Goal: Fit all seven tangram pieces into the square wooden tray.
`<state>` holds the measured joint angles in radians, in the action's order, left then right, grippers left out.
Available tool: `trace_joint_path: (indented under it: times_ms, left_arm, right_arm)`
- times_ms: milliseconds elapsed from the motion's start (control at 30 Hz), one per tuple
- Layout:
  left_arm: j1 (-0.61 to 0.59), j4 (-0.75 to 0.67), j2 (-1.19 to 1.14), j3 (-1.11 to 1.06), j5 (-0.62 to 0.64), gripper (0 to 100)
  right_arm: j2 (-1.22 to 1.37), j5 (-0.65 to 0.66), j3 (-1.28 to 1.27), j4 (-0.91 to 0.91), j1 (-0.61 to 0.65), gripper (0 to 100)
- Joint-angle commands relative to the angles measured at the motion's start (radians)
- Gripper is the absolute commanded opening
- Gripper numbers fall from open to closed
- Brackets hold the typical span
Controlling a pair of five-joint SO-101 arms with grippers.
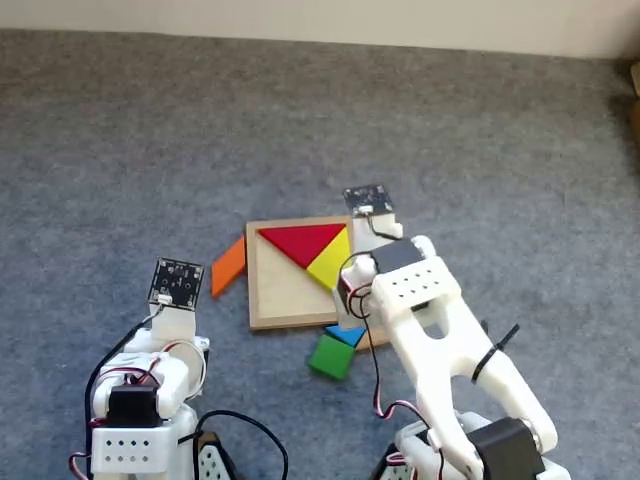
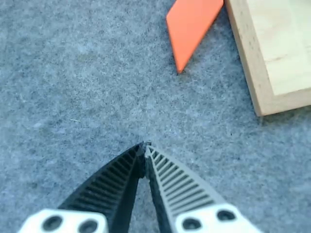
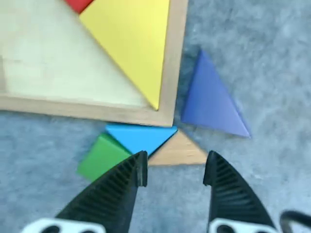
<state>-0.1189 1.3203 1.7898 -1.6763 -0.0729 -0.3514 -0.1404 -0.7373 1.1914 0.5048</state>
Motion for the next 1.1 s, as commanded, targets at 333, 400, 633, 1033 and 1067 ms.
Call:
trace_joint_path:
  times_ms: [333, 400, 633, 1033, 1067]
  left_arm:
    - [-0.012, 0.006, 0.027, -0.021, 0.003, 1]
    - [-0.012, 0.006, 0.027, -0.021, 0.003, 1]
    - [-0.012, 0.006, 0.027, -0.021, 0.003, 1]
    - [-0.012, 0.006, 0.027, -0.021, 0.003, 1]
    - [-0.012, 0.006, 0.027, -0.021, 0.003, 1]
  right_arm:
    - [-0.042, 0.066, -0.193, -0.203, -0.025, 19.5]
    - [-0.042, 0.071, -0.193, -0.203, -0.056, 19.5]
    - [-0.042, 0.173, -0.245, -0.196, -0.104, 19.5]
    - [-0.044, 0.184, -0.272, -0.189, -0.107, 19.5]
    - [-0.044, 0.184, -0.271, -0.189, -0.104, 19.5]
